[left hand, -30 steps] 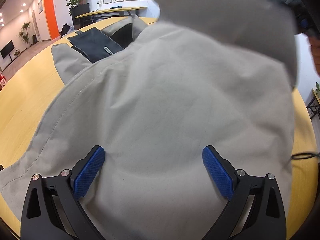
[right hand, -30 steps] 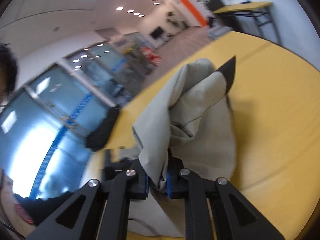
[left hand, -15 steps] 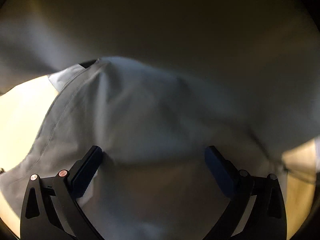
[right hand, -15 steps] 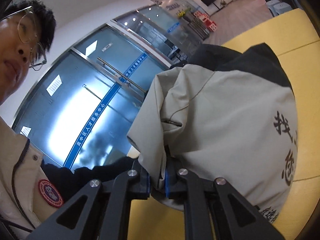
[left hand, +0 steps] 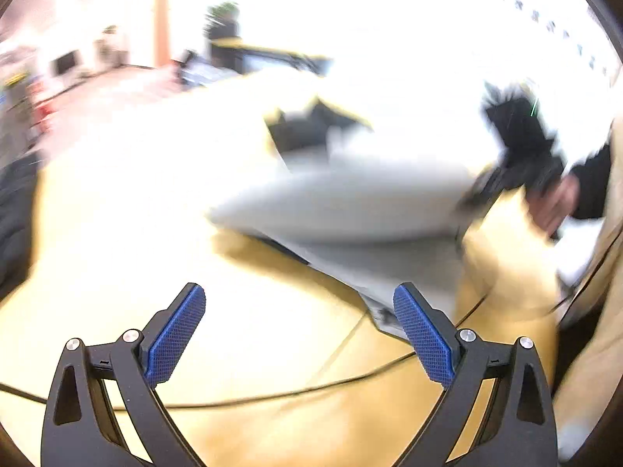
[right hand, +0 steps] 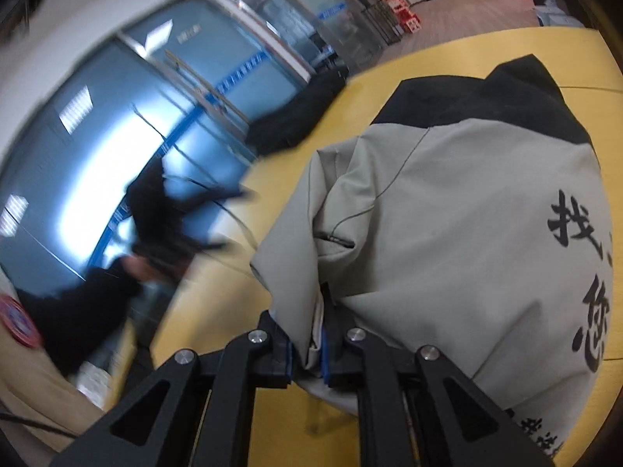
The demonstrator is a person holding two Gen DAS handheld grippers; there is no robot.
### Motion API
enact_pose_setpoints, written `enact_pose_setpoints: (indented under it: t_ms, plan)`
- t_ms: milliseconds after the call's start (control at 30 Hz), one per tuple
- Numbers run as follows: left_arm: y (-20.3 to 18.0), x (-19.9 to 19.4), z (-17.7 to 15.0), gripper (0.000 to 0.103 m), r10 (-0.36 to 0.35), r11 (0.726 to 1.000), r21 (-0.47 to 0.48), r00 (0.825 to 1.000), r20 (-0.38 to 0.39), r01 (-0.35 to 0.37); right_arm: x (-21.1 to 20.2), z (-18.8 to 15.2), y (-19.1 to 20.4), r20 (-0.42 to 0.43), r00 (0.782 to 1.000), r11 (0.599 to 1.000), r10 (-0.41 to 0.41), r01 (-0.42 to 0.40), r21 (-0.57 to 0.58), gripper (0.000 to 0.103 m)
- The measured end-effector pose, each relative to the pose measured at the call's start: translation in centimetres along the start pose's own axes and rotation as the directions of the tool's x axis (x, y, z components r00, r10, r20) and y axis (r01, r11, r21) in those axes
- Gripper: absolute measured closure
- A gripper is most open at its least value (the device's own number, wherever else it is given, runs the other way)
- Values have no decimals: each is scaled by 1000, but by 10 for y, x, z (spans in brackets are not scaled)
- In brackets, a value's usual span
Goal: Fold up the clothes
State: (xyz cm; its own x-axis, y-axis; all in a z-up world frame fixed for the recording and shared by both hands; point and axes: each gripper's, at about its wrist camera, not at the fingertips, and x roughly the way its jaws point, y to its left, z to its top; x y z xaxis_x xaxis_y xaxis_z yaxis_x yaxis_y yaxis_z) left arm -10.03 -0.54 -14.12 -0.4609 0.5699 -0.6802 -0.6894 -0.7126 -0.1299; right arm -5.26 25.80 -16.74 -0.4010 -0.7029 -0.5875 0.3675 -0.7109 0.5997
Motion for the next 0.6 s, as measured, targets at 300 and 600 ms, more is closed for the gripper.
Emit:
enact_pose_setpoints:
  t_ms: [300, 600]
  plan:
    - [14, -233, 41, 0, 401, 876, -389, 877, 263, -285, 39, -24, 43, -122, 940, 887, -319, 250, -388, 91]
    - [-7, -134, 46, 0, 230, 936, -321, 944, 238, -147, 46, -69, 89, -10, 917, 715, -399, 304, -630, 30]
